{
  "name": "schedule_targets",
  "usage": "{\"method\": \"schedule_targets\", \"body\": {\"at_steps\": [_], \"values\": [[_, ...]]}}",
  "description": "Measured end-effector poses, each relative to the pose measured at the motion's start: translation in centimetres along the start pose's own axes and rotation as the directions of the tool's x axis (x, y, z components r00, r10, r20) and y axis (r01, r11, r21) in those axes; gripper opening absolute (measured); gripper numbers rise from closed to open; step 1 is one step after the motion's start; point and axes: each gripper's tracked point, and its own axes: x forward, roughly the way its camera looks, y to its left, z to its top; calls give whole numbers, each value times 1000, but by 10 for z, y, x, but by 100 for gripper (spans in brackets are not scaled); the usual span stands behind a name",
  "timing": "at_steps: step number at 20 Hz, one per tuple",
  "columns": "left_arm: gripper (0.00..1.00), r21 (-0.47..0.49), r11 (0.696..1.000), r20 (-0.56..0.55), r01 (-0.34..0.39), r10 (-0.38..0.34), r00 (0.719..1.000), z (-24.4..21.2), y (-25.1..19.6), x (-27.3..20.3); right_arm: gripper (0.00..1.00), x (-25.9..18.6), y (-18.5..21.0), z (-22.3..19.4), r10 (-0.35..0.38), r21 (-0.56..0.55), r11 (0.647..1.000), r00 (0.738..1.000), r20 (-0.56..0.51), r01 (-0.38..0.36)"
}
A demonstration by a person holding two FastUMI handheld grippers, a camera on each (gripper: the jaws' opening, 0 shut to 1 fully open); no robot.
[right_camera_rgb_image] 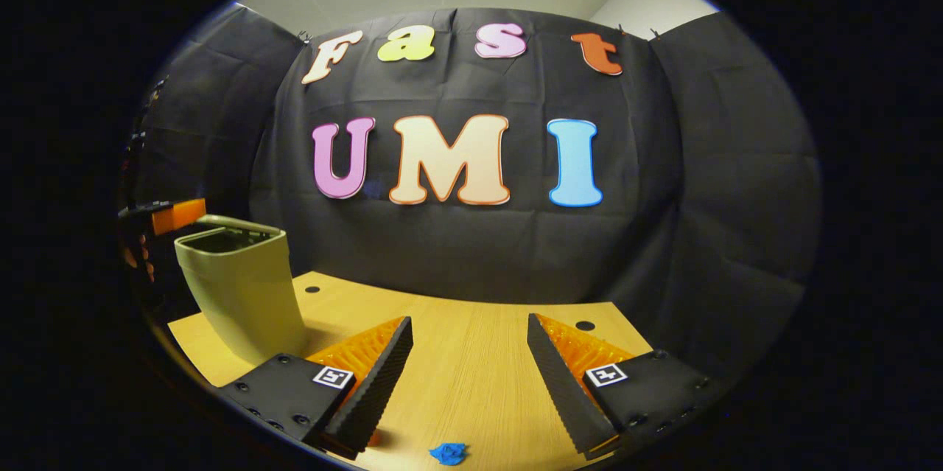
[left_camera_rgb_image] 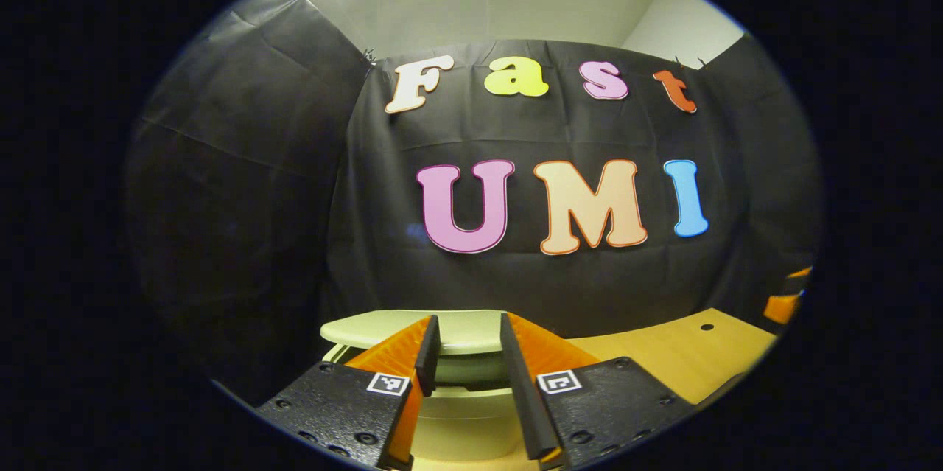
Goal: Press the lid of the desktop garbage bin to open it, pick up the crumpled paper on the desktop and throw it into the bin, then pick up the pop can on the desktop and drop it into the bin, and finally close the garbage bin lid.
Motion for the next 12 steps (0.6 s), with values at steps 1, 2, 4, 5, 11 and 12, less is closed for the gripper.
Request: {"method": "schedule_targets", "body": {"at_steps": [1,2,4,5,11,12], "values": [[55,1,1000,4,1,-1,1000,3,-3,-2,98,0,1,-12,11,-8,1000,1000,-22,-12],[56,2,1000,7,1,-1,1000,6,-5,-5,100,2,2,-23,20,-20,1000,999,-45,-21],[63,-1,1000,13,5,-5,1000,11,-9,-11,98,4,3,-48,35,-42,998,995,-94,-39],[77,0,1000,18,2,-2,1000,16,-10,-13,98,4,3,-64,41,-48,998,991,-125,-48],[96,-9,1000,72,9,-8,997,43,-19,-32,98,1,7,-154,66,-89,991,946,-318,-99],[98,-7,1000,76,10,-10,997,45,-19,-35,99,1,6,-165,68,-93,990,938,-340,-105]]}}
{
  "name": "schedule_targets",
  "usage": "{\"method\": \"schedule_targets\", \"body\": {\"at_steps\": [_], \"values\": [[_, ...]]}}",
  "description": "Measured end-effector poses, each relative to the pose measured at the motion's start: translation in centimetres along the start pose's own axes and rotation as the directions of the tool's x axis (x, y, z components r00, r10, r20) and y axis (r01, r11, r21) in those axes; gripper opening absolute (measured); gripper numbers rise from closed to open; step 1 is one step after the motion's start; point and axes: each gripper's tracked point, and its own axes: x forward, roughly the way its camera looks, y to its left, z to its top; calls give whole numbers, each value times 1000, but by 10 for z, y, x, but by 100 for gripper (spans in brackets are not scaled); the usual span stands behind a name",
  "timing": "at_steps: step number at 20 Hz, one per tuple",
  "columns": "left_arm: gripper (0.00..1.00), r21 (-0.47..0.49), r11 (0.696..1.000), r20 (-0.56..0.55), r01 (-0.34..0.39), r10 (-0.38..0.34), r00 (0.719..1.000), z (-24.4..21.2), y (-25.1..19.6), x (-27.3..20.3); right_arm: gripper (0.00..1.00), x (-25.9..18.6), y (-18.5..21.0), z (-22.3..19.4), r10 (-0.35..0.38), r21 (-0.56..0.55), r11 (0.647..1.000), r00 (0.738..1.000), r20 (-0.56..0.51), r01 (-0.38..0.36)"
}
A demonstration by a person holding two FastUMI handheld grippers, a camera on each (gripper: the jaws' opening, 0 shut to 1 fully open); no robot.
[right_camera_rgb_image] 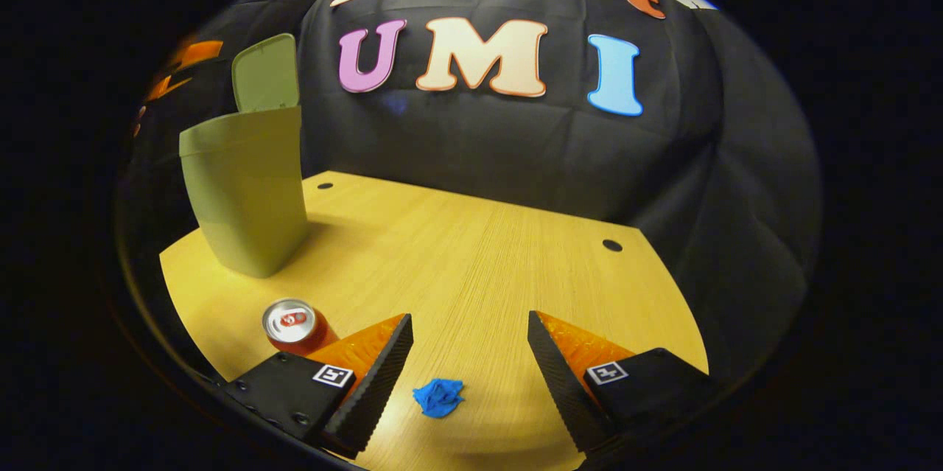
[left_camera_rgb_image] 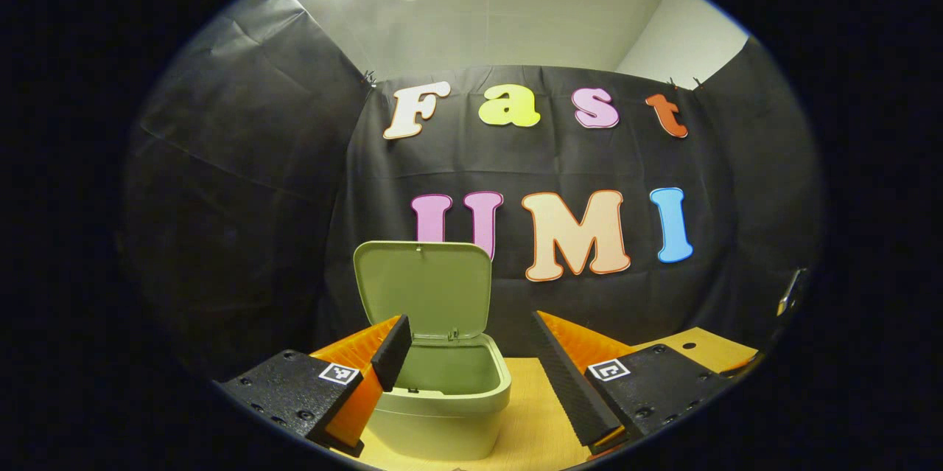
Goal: Press the lid of the desktop garbage bin to open it, pick up the crumpled paper on the desktop and throw it into the bin, then pick up the pop can on the desktop and drop it into the bin, and finally close the garbage bin lid.
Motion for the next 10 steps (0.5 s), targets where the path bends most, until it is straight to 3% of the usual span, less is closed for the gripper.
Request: {"method": "schedule_targets", "body": {"at_steps": [5,10], "values": [[98,14,1000,7,-11,11,1000,9,6,-11,99,12,9,-48,24,-2,1000,994,-109,-24],[96,17,1000,1,-21,21,1000,11,12,-21,99,14,18,-95,51,50,998,970,-239,-40]]}}
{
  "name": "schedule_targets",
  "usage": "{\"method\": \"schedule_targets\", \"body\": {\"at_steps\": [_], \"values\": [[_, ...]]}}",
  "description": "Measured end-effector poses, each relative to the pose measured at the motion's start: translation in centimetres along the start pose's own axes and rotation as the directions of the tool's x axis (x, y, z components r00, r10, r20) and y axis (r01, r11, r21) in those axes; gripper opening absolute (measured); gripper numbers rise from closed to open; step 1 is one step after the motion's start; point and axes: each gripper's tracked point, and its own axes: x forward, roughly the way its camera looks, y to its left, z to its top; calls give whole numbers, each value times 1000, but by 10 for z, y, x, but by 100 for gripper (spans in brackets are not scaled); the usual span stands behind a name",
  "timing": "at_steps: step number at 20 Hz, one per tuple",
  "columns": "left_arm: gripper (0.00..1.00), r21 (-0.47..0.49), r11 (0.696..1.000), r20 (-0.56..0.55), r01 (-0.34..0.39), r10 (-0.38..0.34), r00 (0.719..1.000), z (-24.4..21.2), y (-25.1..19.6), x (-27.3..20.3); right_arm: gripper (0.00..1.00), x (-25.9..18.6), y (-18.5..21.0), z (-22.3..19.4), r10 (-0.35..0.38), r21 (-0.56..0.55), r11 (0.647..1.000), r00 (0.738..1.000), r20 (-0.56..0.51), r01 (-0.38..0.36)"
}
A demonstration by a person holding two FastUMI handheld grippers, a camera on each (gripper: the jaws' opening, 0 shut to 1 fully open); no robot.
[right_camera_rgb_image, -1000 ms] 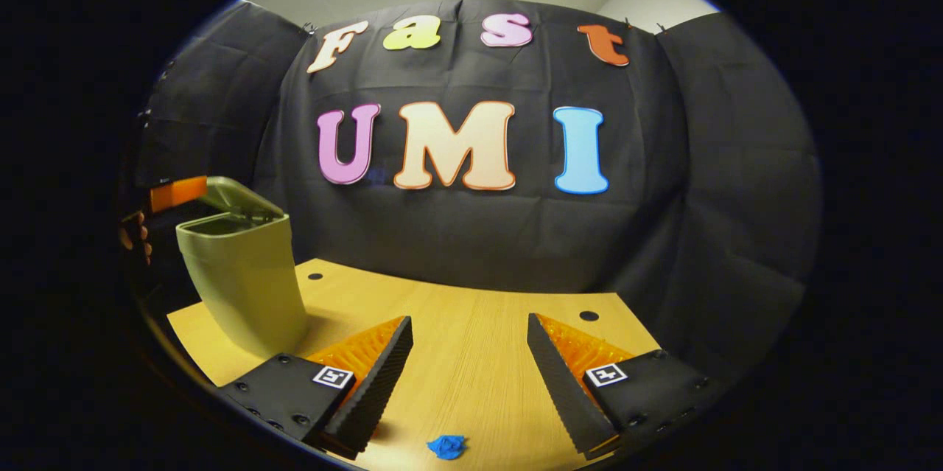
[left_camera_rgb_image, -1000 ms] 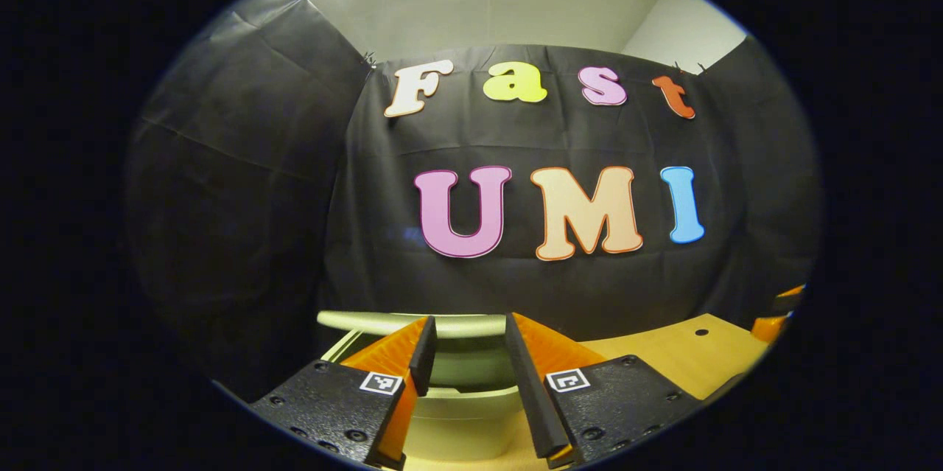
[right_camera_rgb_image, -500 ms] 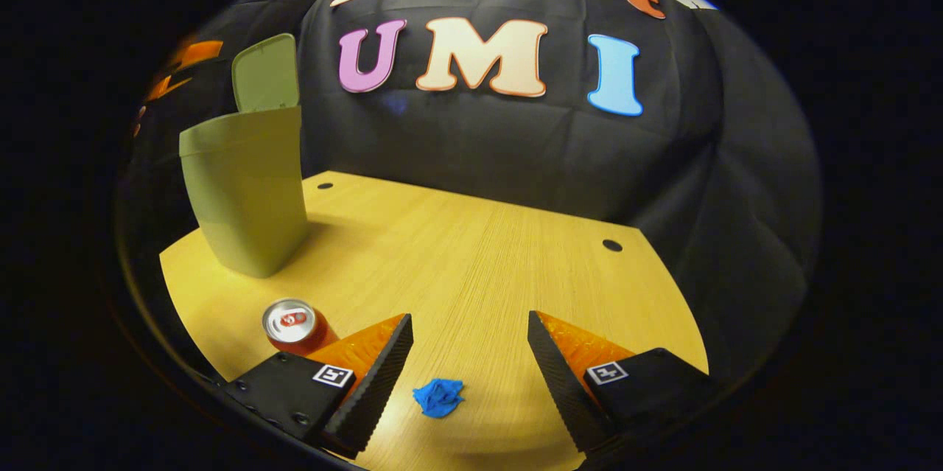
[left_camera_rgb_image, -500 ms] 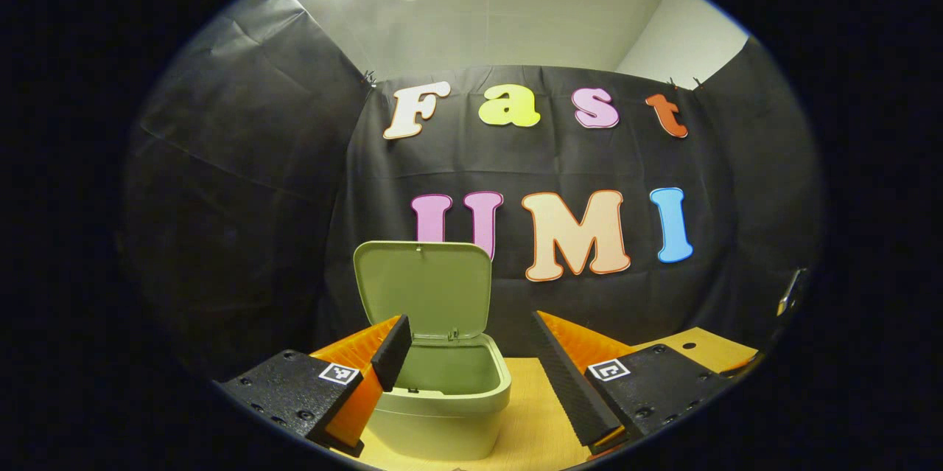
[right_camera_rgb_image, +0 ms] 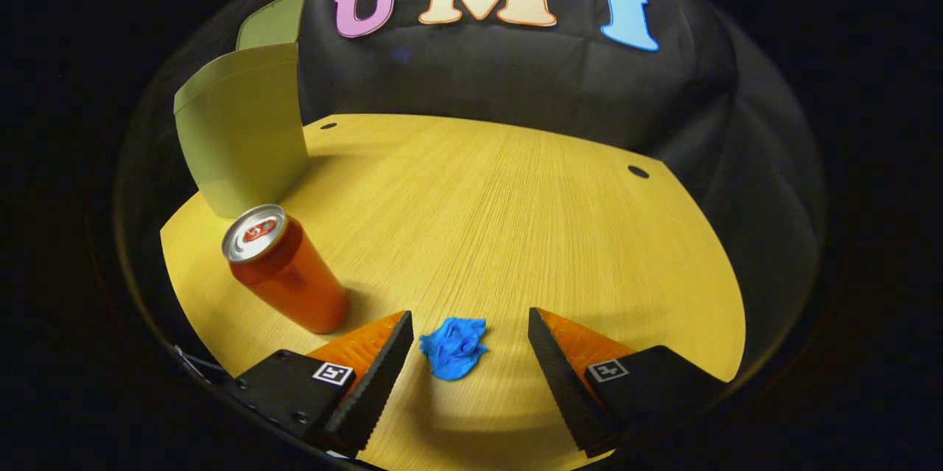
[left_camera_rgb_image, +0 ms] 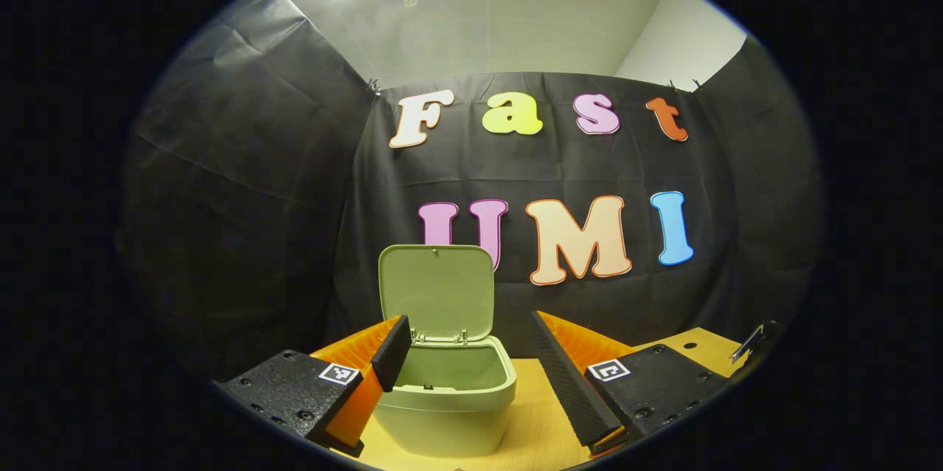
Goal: Press the lid of the desktop garbage bin to open it, pick up the crumpled paper on the desktop and throw it into the bin, then pick up the pop can on the desktop and drop it into the bin, and finally close the garbage bin lid.
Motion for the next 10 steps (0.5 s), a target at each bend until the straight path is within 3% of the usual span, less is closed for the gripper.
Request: {"method": "schedule_targets", "body": {"at_steps": [3,5,8,10], "values": [[98,15,1000,-4,-2,2,1000,-1,2,-4,99,6,3,-20,25,29,999,998,-58,-23],[98,24,1000,-12,-3,3,1000,-4,3,-5,84,8,6,-24,37,25,999,997,-74,-35],[96,23,1000,-25,-5,5,1000,-9,3,-6,24,9,7,-21,37,22,999,998,-56,-36],[99,20,1000,-28,-5,6,1000,-10,3,-7,7,8,4,-17,31,19,999,998,-60,-30]]}}
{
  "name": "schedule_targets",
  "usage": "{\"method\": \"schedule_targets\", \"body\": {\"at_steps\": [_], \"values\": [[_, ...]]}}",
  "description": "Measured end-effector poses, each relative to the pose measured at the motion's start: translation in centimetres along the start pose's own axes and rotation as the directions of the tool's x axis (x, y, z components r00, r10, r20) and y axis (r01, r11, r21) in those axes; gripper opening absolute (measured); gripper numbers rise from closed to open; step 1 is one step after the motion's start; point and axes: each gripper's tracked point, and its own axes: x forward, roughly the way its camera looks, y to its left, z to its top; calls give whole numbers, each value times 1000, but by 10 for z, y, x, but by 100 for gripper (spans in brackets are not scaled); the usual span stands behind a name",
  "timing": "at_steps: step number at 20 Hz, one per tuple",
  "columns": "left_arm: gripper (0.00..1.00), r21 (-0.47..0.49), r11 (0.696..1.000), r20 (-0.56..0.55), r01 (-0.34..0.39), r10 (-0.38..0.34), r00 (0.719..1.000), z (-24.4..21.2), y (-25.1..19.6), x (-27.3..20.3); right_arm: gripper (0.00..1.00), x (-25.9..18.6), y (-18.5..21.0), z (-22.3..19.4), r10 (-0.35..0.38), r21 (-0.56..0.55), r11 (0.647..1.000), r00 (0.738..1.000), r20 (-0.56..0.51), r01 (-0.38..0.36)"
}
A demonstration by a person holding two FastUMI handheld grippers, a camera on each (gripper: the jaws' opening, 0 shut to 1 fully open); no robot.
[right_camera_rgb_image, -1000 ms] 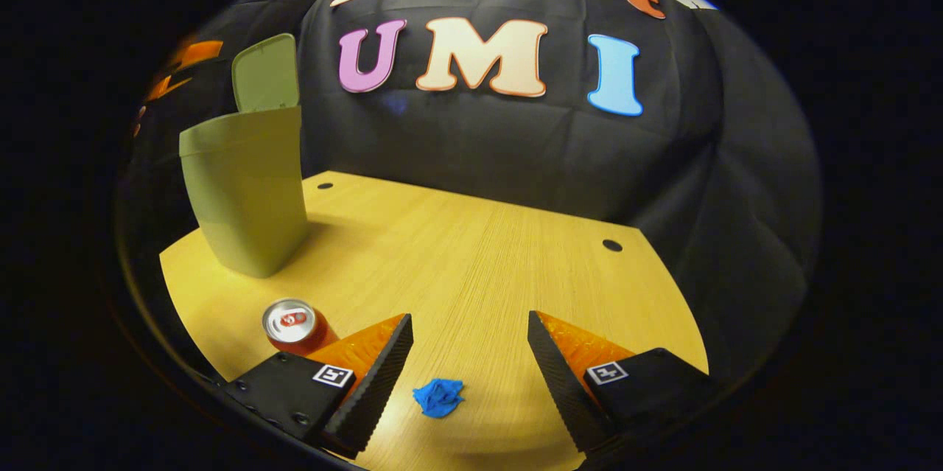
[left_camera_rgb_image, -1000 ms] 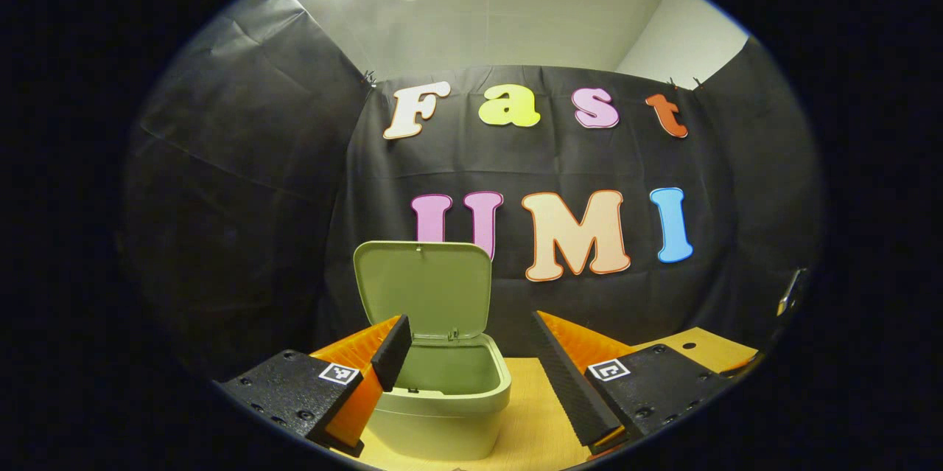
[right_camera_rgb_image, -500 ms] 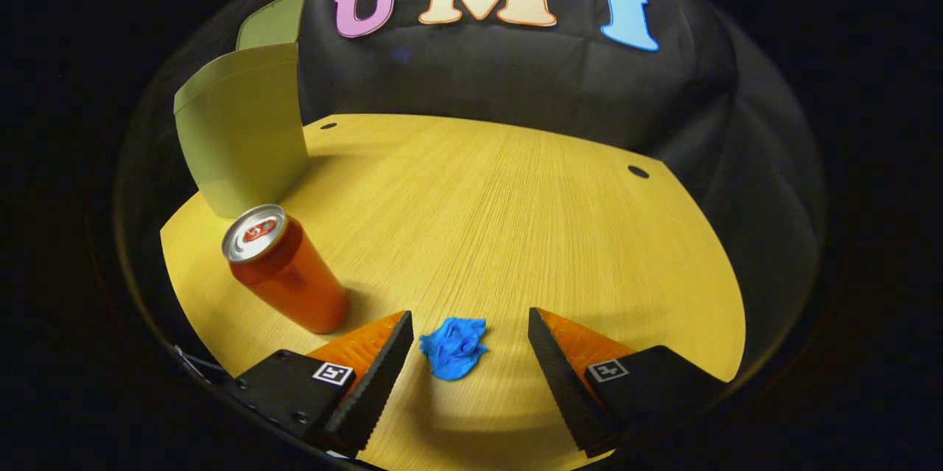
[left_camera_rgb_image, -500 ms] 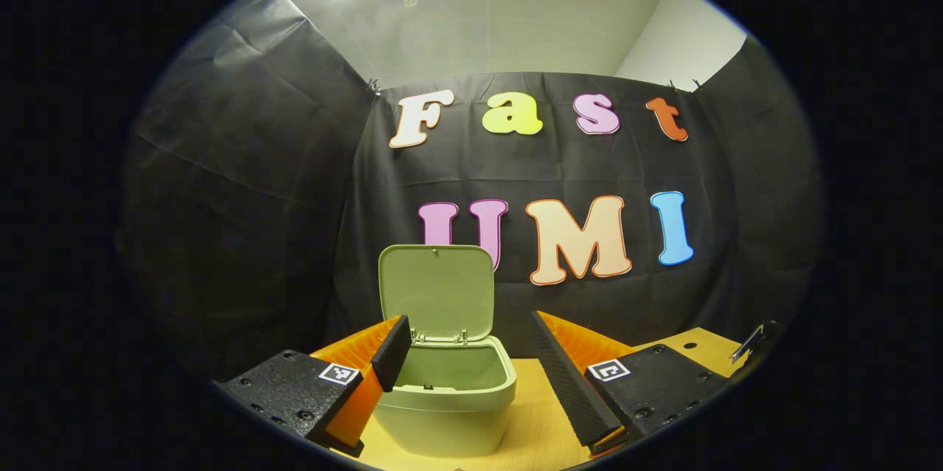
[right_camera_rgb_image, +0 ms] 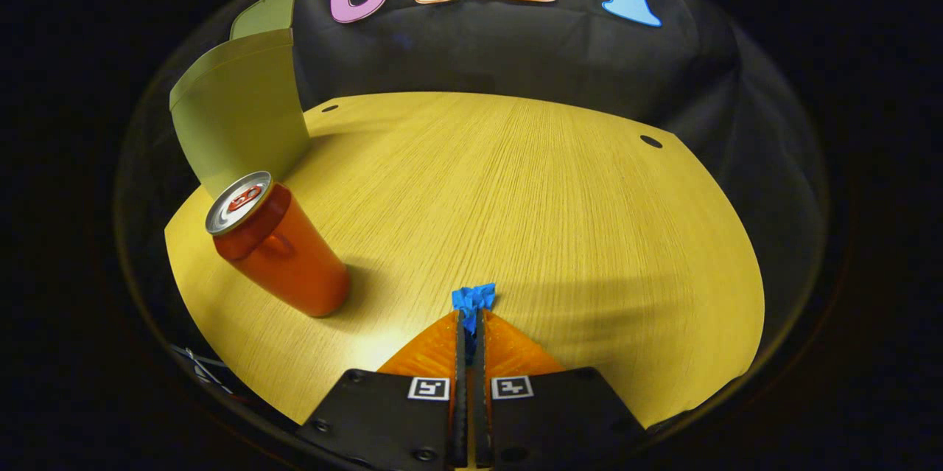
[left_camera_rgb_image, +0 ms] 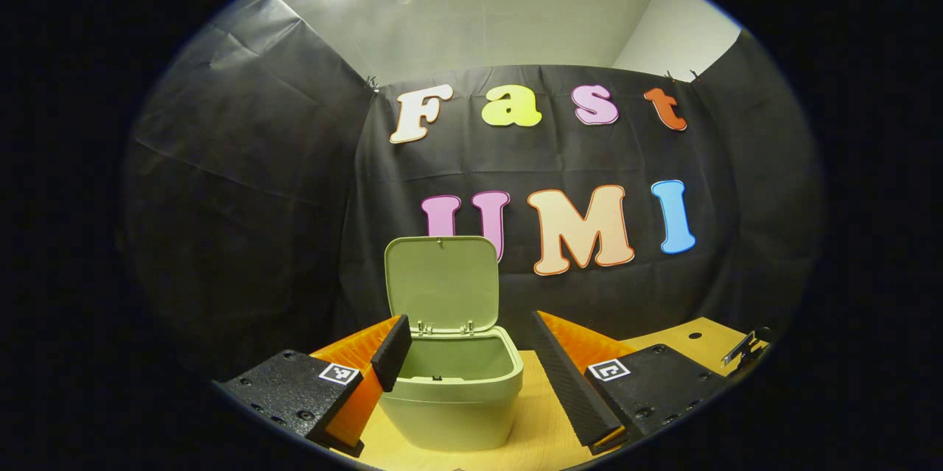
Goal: Press the lid of the desktop garbage bin to open it, pick up the crumpled paper on the desktop and throw it into the bin, then pick up the pop can on the desktop and drop it into the bin, and finally close the garbage bin lid.
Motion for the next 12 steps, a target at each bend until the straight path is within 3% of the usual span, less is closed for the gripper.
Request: {"method": "schedule_targets", "body": {"at_steps": [6,12], "values": [[99,6,1000,-12,12,-12,1000,-6,-2,2,6,-13,12,57,9,-15,1000,992,129,-7],[99,-3,1000,-26,22,-22,999,-14,3,6,6,-35,39,145,41,-1,999,953,301,-43]]}}
